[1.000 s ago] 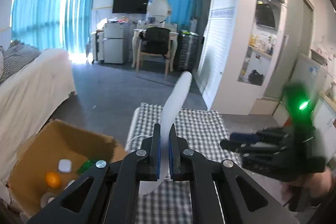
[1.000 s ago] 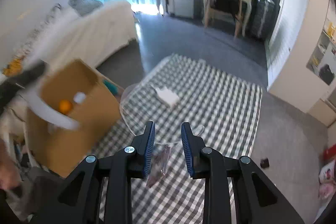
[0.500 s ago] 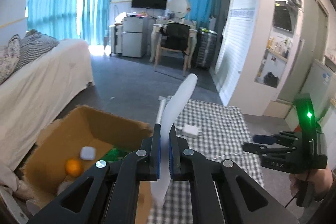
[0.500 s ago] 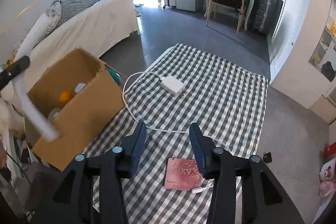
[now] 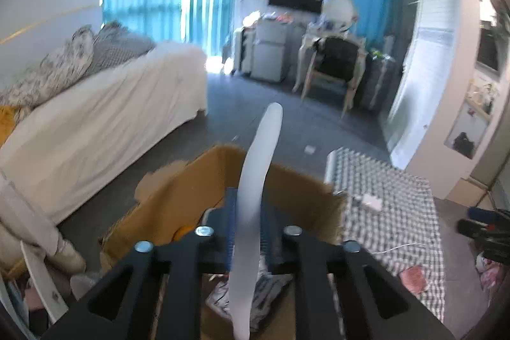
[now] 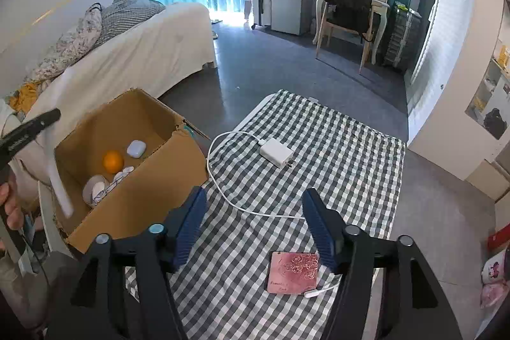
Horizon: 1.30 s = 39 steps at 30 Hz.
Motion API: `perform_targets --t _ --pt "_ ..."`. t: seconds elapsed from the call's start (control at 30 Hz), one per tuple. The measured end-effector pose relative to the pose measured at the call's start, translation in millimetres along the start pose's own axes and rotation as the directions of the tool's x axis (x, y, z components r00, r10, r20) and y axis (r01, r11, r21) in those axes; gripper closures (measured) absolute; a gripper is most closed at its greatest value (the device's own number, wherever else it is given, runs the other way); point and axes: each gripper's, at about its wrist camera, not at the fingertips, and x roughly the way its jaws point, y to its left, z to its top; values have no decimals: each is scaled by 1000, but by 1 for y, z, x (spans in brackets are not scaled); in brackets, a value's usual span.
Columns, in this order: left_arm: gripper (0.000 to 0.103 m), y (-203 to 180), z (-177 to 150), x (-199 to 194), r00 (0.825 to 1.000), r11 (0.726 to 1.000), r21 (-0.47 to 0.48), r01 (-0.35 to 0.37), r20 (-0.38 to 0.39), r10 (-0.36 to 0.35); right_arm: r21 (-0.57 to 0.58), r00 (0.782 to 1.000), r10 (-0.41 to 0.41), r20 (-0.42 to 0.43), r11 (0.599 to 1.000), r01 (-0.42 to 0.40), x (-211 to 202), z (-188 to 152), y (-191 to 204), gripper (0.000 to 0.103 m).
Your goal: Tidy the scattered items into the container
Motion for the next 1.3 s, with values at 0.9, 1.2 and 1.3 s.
perform_targets --t 0.9,1.2,1.3 --pt "2 -111 -25 -3 996 983 164 85 3 -87 122 964 -124 -237 980 156 77 -110 -51 7" --pt "0 -122 -24 19 999 982 183 47 -8 -47 104 954 -143 -264 979 175 114 -113 -56 7" --pt "0 -123 -22 26 999 982 181 43 -14 -41 101 949 -143 -280 979 177 122 -116 -56 7"
